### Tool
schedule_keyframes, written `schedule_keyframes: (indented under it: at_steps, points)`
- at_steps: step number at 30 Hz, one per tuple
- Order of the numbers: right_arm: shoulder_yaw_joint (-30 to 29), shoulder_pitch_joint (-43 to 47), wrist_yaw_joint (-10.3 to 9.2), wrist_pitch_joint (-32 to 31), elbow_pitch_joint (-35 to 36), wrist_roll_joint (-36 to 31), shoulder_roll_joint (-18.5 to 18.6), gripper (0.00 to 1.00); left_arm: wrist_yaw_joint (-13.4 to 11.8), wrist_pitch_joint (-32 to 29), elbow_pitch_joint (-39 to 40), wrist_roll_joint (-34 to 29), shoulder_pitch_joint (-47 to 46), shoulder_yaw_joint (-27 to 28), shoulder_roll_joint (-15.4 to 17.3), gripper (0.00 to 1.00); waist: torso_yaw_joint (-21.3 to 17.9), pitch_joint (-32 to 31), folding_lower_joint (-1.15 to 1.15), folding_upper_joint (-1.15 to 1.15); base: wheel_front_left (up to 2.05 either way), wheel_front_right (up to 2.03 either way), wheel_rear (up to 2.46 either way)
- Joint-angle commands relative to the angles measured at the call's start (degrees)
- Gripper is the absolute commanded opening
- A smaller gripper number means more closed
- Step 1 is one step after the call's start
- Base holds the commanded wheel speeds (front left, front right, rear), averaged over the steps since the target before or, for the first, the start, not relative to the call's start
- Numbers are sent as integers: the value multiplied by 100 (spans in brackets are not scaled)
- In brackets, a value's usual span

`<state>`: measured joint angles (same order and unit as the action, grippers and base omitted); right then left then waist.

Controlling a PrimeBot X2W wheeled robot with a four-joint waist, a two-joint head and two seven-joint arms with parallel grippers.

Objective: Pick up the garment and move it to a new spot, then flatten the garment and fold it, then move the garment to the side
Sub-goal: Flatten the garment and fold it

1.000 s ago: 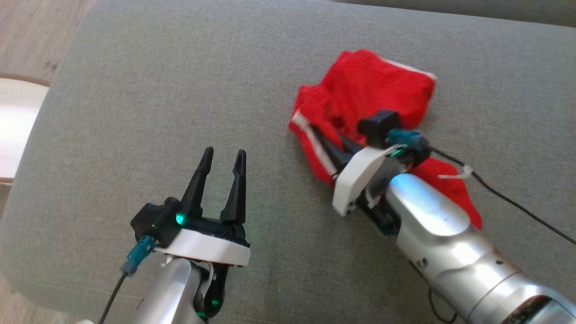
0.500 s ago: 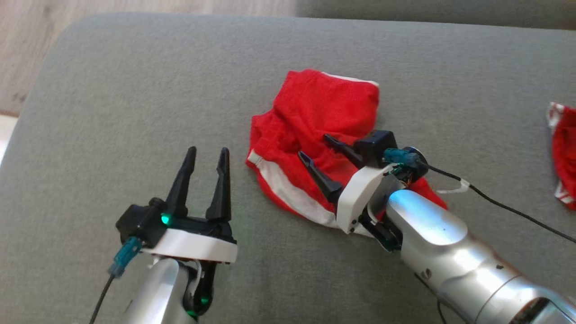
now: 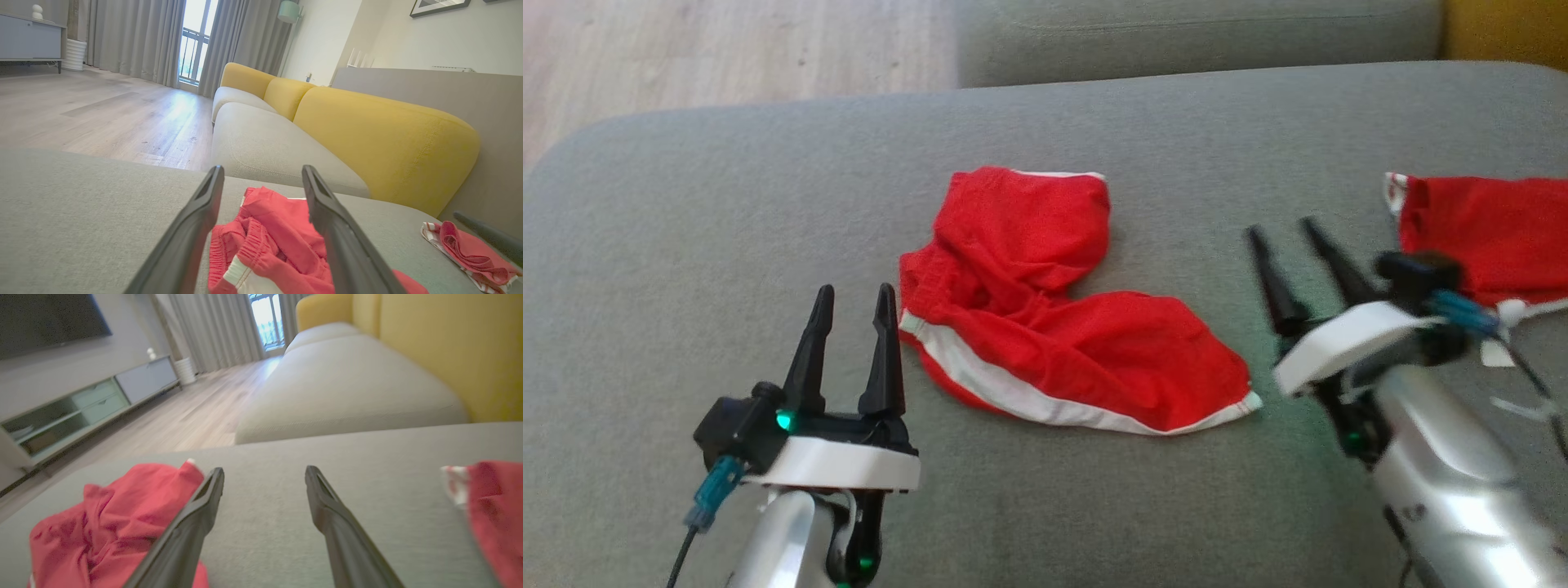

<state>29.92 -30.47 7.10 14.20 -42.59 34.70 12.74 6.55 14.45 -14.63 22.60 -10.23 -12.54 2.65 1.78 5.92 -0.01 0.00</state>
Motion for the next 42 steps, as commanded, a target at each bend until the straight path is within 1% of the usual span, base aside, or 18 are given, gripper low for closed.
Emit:
schedule_keyframes:
  at_steps: [1,3,6,8,10,13,16,17,22,25,32,38,41,42]
  points:
    - [-464,252,39,77,497,-288,-15,100,17,55,200,-63,-84,247,22,100,-154,-64,1,0,0,0,0]
    - [-1148,752,39,78,984,-691,-106,100,30,55,201,-83,-55,269,22,100,-215,-79,1,0,0,0,0]
    - [-1950,1580,39,78,1675,-1293,-452,100,49,55,179,-102,-24,267,22,100,-266,-87,1,0,0,0,0]
    - [-2257,2063,39,79,2003,-1587,-685,100,59,55,157,-104,-12,265,22,100,-294,-83,1,0,0,0,0]
    - [-2408,2379,39,77,2227,-1793,-826,100,67,55,118,-110,-19,254,22,100,-324,-50,1,0,0,0,0]
    - [-2490,2572,39,-8,2527,-1949,-934,100,80,55,-30,-145,-82,146,59,100,-372,29,1,0,0,0,0]
    - [-2479,2607,39,-138,2766,-2020,-971,100,85,52,-318,-205,-209,20,208,100,-403,112,1,0,0,0,0]
    - [-2479,2607,39,-138,2766,-2020,-971,100,85,52,-318,-205,-209,20,208,100,-403,112,1,0,0,0,0]
    - [-2479,2624,39,-257,3021,-1995,-983,100,88,-218,-926,-364,-536,-134,504,100,-438,262,1,0,0,0,0]
    - [-2487,2654,39,-280,3079,-1969,-984,100,82,-410,-1254,-486,-760,-208,671,100,-443,342,1,0,0,0,0]
    - [-2471,2661,39,-288,3093,-1934,-985,100,68,-803,-1930,-651,-1254,-369,879,100,-479,439,1,0,0,0,0]
    - [-2463,2632,39,-280,3061,-1901,-985,100,80,-869,-2207,-575,-1524,-489,961,100,-519,469,1,0,0,0,0]
    - [-2446,2638,39,-287,3012,-1893,-986,100,87,-847,-2245,-457,-1569,-590,977,0,-521,459,1,0,0,0,0]
    - [-2423,2640,39,-305,2989,-1896,-986,100,88,-821,-2242,-420,-1577,-630,985,0,-517,454,1,0,0,0,0]
